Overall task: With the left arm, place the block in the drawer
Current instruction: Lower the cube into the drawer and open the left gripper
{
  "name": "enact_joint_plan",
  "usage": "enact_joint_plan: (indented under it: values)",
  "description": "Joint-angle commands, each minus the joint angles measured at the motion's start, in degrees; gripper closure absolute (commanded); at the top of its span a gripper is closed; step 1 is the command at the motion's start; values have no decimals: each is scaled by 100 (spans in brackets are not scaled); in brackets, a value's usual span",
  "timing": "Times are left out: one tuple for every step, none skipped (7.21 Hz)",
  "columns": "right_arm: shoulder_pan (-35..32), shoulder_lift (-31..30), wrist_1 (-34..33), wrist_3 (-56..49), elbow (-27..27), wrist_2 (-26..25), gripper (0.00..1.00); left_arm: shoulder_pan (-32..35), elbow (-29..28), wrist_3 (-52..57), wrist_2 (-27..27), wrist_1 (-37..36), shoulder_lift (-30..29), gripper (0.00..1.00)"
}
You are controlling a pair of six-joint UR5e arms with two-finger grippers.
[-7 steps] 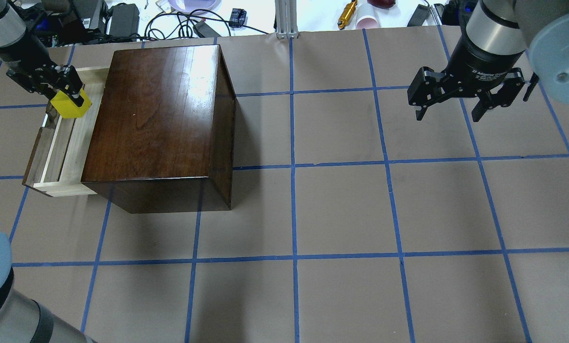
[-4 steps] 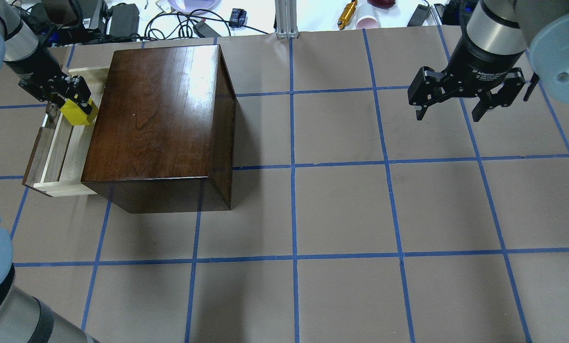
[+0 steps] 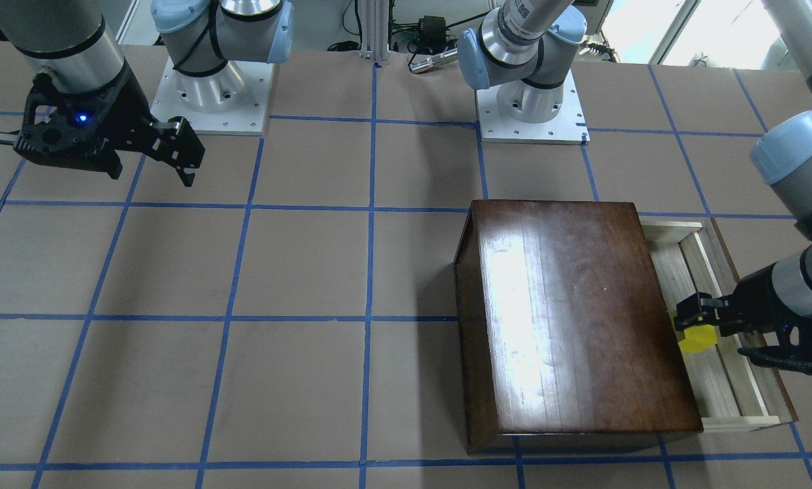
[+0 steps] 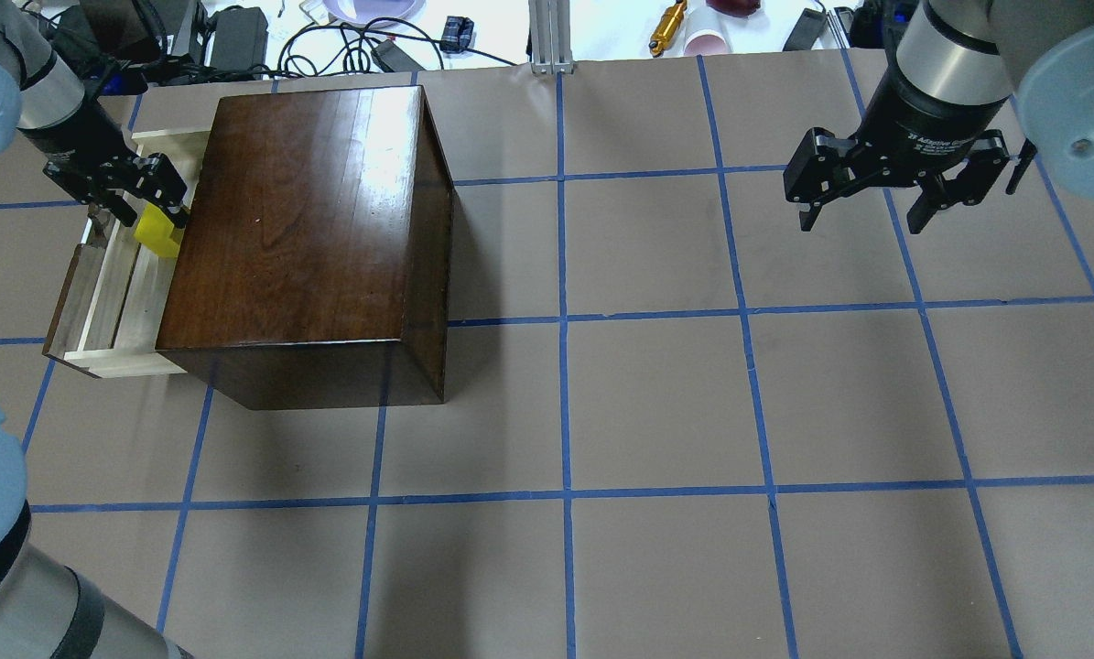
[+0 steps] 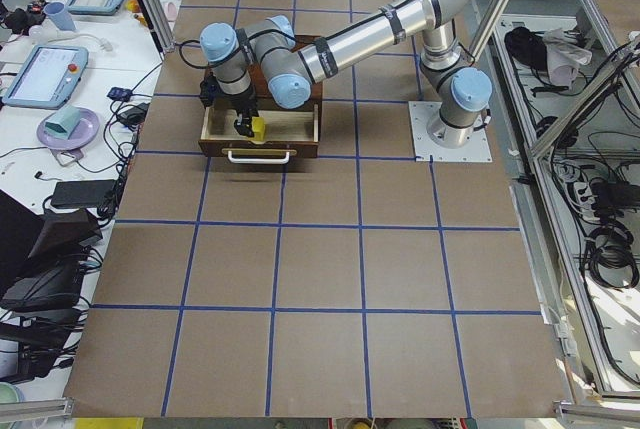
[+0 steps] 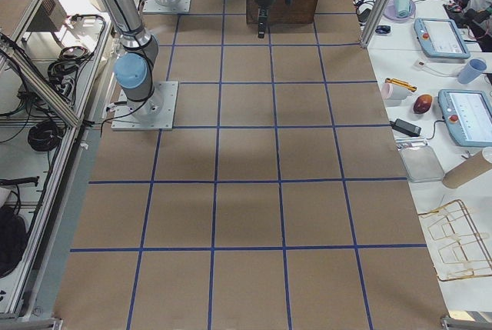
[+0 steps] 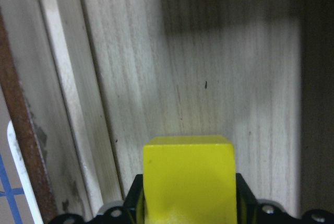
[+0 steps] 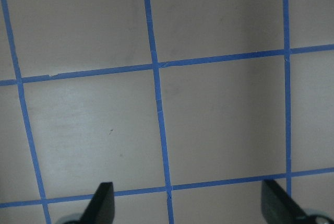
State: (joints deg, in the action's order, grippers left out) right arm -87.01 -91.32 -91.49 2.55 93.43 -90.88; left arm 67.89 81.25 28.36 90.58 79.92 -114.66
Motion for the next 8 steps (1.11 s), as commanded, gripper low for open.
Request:
enact_joint_plan:
  values:
    - [0, 0, 0, 0, 0, 0, 0, 32, -65, -58, 56, 33, 162, 0]
    - [0, 0, 0, 0, 0, 0, 0, 32, -135, -58, 65, 33, 267, 0]
    - [0, 0, 0, 0, 0, 0, 0, 32, -249, -58, 56, 233, 416, 0]
    - [0, 0, 0, 0, 0, 0, 0, 32, -406, -76, 39, 566, 583, 0]
    - [0, 0, 0, 0, 0, 0, 0, 101, -599, -537, 21, 882, 707, 0]
    - [0, 0, 0, 0, 0, 0, 0, 180, -671, -1203, 13, 972, 873, 0]
    - [0, 0, 0, 0, 0, 0, 0, 407, -672, -1340, 21, 1095, 1032, 0]
    - [0, 0, 0, 0, 0, 0, 0, 679, -663, -1663, 4, 1383, 1120, 0]
